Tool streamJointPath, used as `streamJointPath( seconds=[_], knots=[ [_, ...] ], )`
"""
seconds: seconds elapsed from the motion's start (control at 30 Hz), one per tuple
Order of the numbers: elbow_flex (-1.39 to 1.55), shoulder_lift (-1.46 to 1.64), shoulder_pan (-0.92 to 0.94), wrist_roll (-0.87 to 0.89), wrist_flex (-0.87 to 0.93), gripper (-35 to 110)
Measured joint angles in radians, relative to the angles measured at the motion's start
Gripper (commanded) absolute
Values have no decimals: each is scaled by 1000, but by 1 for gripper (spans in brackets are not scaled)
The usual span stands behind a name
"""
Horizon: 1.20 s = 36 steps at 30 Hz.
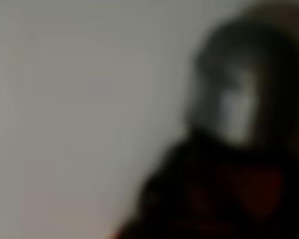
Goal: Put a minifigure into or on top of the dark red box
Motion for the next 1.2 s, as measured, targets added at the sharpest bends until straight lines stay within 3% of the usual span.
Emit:
streamJointPath(
  seconds=[0.63, 0.8, 1.0, 1.2],
  knots=[
    [-120, -60, 2, -26, 87, 0],
    [-144, -41, 41, -209, 229, 0],
    [-97, 176, 216, -552, 357, 0],
    [149, 526, 400, -736, 341, 0]
  ],
)
